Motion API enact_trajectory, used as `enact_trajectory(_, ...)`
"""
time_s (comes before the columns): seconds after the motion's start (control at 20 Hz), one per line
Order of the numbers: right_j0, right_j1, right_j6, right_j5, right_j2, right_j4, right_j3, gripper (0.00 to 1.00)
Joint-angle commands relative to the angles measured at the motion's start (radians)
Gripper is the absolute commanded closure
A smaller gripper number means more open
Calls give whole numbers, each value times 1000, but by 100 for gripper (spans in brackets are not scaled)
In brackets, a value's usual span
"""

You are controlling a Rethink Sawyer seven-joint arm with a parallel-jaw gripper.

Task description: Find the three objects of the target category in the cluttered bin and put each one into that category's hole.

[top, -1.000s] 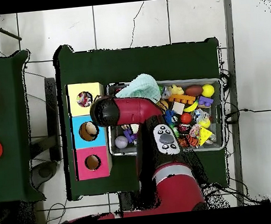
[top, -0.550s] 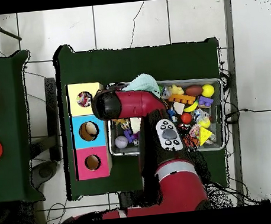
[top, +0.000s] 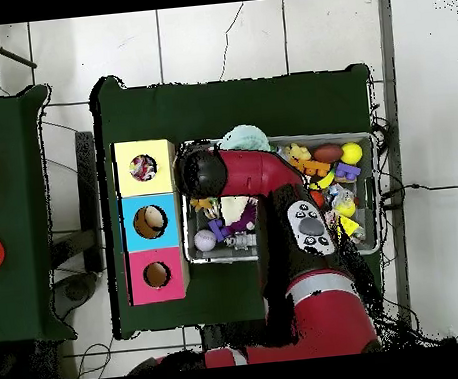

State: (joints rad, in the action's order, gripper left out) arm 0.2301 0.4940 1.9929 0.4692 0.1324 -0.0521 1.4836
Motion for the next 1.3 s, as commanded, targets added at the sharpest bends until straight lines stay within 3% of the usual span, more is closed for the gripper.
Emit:
enact_trajectory(0.05, 2, 3, -23, 103, 40, -48, 25, 0)
enact_trajectory(0.75, -7, 14, -29, 162, 31, -41, 10, 0)
enact_trajectory(0.85, -7, 17, 26, 196, 17, -4, 18, 0)
enact_trajectory(1.05, 39, -4, -50, 158, 51, -35, -11, 0)
enact_trajectory(1.3, 55, 45, -74, 222, 61, -34, 3, 0)
